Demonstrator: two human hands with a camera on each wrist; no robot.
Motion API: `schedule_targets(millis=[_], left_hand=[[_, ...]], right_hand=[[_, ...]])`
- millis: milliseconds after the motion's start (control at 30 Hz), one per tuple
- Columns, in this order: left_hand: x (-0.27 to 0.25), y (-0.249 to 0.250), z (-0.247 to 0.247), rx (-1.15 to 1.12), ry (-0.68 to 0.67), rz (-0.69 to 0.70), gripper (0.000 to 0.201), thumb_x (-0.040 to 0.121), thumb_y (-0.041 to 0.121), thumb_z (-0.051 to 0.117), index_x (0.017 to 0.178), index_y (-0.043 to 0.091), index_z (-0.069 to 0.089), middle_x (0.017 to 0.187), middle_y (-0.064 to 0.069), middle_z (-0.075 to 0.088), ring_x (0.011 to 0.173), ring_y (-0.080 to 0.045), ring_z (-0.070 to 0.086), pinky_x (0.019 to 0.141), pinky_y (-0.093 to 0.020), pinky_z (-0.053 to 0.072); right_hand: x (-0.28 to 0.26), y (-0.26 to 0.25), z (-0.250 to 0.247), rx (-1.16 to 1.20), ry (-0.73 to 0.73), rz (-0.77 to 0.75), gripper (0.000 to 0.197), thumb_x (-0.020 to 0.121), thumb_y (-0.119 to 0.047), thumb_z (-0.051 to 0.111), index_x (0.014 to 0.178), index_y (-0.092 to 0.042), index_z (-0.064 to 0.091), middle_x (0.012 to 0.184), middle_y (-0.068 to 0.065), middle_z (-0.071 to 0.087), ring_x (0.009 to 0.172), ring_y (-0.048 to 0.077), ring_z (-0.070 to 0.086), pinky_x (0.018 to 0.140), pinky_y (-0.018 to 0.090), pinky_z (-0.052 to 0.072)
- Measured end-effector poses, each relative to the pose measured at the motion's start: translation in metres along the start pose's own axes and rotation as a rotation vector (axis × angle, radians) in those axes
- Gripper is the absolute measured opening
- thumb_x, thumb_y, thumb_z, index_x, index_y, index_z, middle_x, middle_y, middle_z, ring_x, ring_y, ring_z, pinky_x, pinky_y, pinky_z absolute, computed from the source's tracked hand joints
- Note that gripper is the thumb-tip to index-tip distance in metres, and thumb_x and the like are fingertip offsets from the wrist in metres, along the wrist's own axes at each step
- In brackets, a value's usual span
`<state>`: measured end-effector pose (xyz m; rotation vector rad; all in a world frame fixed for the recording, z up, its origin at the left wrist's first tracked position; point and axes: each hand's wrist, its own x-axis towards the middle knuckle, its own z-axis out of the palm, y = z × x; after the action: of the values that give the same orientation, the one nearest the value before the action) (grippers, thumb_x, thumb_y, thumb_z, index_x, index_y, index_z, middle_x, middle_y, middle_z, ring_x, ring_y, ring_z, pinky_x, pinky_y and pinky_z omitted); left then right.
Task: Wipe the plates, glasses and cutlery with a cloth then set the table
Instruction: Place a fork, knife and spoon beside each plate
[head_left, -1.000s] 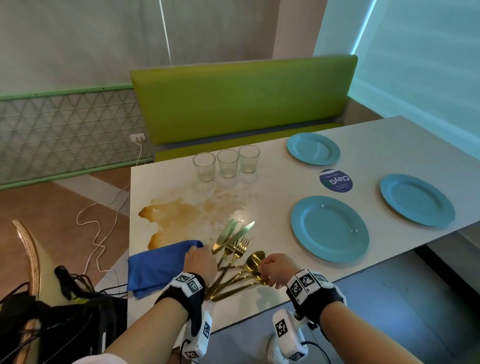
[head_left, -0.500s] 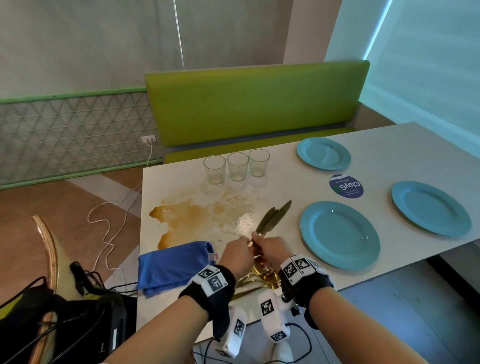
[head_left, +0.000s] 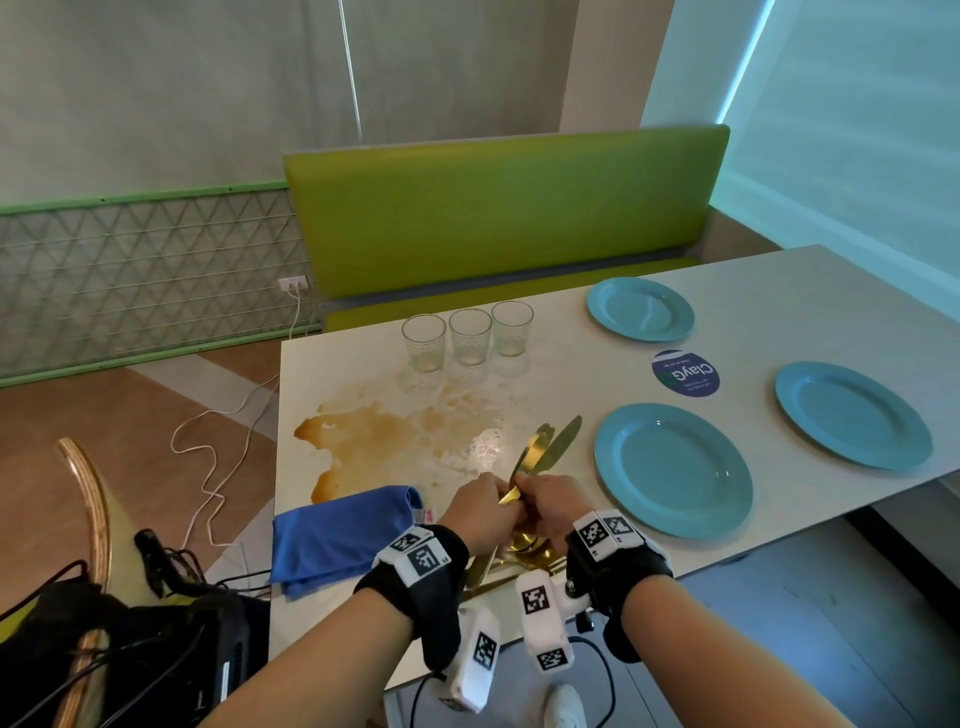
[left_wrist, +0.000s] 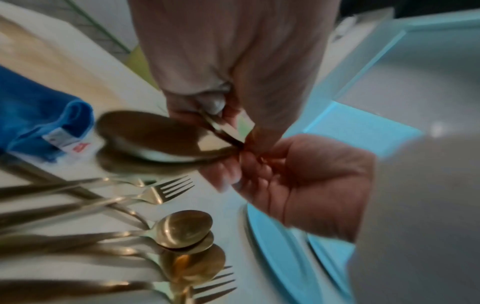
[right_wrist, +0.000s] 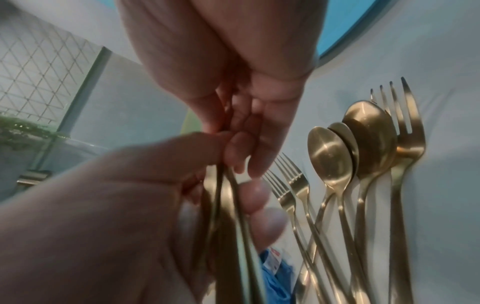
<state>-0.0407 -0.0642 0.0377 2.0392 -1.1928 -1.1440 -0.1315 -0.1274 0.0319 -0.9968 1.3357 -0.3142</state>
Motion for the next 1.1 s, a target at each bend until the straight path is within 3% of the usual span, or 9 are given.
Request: schedule_targets(millis=[67, 167, 333, 533, 600, 733, 867, 1000, 1100], left_hand=[[-0.001, 0.001, -0.002, -0.204, -0.044, -0.052, 0.021, 0.089, 0.016, 0.060, 0.108, 0.014, 0.052, 0.080, 0.000, 0.063, 0.062, -0.014, 0.059, 0.057, -0.018, 0.049], [0.001, -0.002, -0.003, -0.388, -0.107, -0.143, 0.044, 0.084, 0.001, 0.063, 0.125, 0.005, 0.049, 0.093, -0.007, 0.062, 0.067, -0.014, 0.056, 0.064, -0.023, 0.049], [0.002, -0.010, -0.001, -0.469, -0.017, -0.130, 0.052, 0.082, -0.009, 0.062, 0.130, 0.004, 0.047, 0.119, -0.018, 0.059, 0.080, -0.020, 0.061, 0.079, -0.032, 0.053], [-0.002, -0.003, 0.006, -0.402, 0.051, -0.034, 0.046, 0.077, -0.003, 0.070, 0.121, 0.004, 0.057, 0.108, -0.006, 0.064, 0.097, -0.020, 0.061, 0.096, -0.034, 0.050], [-0.003, -0.002, 0.011, -0.460, 0.017, -0.041, 0.044, 0.075, -0.004, 0.071, 0.116, 0.005, 0.059, 0.110, -0.008, 0.067, 0.100, -0.021, 0.063, 0.093, -0.033, 0.051], [-0.004, 0.001, 0.014, -0.577, 0.002, -0.056, 0.027, 0.081, -0.008, 0.062, 0.101, 0.010, 0.063, 0.089, -0.001, 0.066, 0.078, -0.013, 0.060, 0.066, -0.020, 0.047], [-0.005, 0.001, 0.014, -0.538, 0.020, -0.055, 0.028, 0.086, -0.010, 0.054, 0.107, 0.007, 0.064, 0.084, 0.002, 0.066, 0.076, -0.011, 0.060, 0.067, -0.017, 0.048], [-0.006, 0.003, 0.015, -0.509, 0.029, -0.058, 0.037, 0.084, -0.012, 0.054, 0.113, 0.010, 0.063, 0.099, -0.002, 0.067, 0.092, -0.019, 0.062, 0.071, -0.021, 0.052], [-0.005, 0.002, 0.015, -0.527, 0.071, -0.067, 0.048, 0.082, -0.016, 0.053, 0.123, 0.009, 0.058, 0.110, -0.006, 0.066, 0.100, -0.022, 0.063, 0.082, -0.030, 0.055]], right_hand=[[0.000, -0.001, -0.003, 0.037, 0.017, 0.005, 0.031, 0.091, -0.020, 0.055, 0.066, -0.004, 0.063, 0.067, 0.014, 0.063, 0.063, 0.028, 0.060, 0.078, 0.048, 0.054], [0.000, -0.005, -0.010, 0.159, 0.029, 0.018, 0.028, 0.094, -0.017, 0.051, 0.073, -0.002, 0.061, 0.061, 0.011, 0.059, 0.044, 0.018, 0.054, 0.058, 0.037, 0.050], [-0.001, -0.005, -0.016, 0.166, 0.019, -0.009, 0.024, 0.094, -0.017, 0.050, 0.078, -0.003, 0.062, 0.059, 0.006, 0.060, 0.052, 0.016, 0.054, 0.054, 0.030, 0.049], [-0.009, 0.004, -0.023, 0.124, -0.035, -0.027, 0.022, 0.092, -0.015, 0.051, 0.097, 0.001, 0.065, 0.071, 0.008, 0.066, 0.048, 0.012, 0.055, 0.044, 0.020, 0.043], [-0.011, 0.005, -0.027, 0.127, -0.034, -0.033, 0.021, 0.092, -0.014, 0.052, 0.097, 0.002, 0.065, 0.071, 0.008, 0.066, 0.051, 0.013, 0.057, 0.047, 0.022, 0.046], [-0.013, 0.003, -0.032, 0.113, -0.035, -0.047, 0.021, 0.091, -0.014, 0.054, 0.097, 0.002, 0.066, 0.078, 0.010, 0.067, 0.061, 0.016, 0.060, 0.050, 0.023, 0.050], [-0.015, 0.001, -0.031, 0.037, -0.044, -0.038, 0.024, 0.091, -0.012, 0.055, 0.103, 0.006, 0.064, 0.079, 0.012, 0.068, 0.062, 0.019, 0.064, 0.052, 0.026, 0.054], [-0.015, -0.002, -0.023, -0.102, -0.071, -0.036, 0.024, 0.091, -0.013, 0.056, 0.105, 0.005, 0.062, 0.088, 0.014, 0.069, 0.067, 0.020, 0.064, 0.065, 0.031, 0.059], [-0.013, -0.002, -0.018, -0.123, -0.076, -0.049, 0.016, 0.090, -0.015, 0.057, 0.094, -0.003, 0.066, 0.093, 0.015, 0.071, 0.072, 0.023, 0.066, 0.081, 0.045, 0.057]])
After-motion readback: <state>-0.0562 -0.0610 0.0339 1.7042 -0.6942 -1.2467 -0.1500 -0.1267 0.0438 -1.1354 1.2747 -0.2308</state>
